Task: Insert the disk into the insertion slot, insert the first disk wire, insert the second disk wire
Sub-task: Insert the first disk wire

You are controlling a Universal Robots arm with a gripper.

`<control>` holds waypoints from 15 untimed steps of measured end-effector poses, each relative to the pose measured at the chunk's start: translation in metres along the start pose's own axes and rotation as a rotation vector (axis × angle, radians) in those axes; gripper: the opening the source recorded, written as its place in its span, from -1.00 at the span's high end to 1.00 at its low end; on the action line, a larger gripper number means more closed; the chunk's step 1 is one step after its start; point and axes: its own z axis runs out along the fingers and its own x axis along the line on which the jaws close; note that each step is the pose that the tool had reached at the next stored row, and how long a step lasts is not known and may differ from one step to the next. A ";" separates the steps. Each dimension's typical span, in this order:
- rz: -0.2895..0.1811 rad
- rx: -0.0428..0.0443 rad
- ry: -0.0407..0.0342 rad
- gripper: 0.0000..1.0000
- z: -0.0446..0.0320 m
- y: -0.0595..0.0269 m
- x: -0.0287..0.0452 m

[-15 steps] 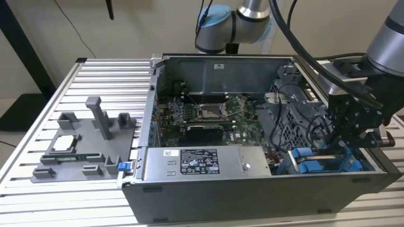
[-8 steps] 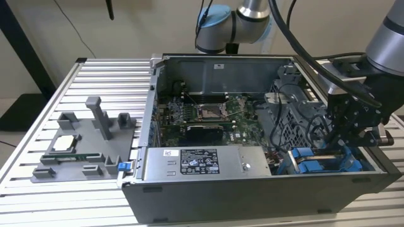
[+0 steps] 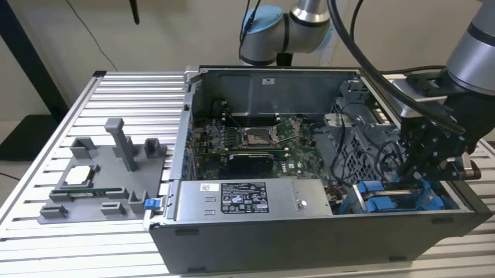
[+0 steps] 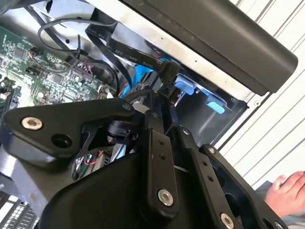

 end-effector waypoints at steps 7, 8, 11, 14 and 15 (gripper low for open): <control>0.000 -0.0003 -0.0007 -1.00 0.0094 0.0006 0.0001; 0.000 -0.0001 -0.0006 -1.00 0.0109 0.0006 0.0001; 0.000 0.0000 -0.0010 -1.00 0.0134 0.0007 0.0002; 0.000 -0.0001 -0.0010 -1.00 0.0109 0.0006 0.0002; 0.000 -0.0001 -0.0007 -1.00 0.0098 0.0005 0.0002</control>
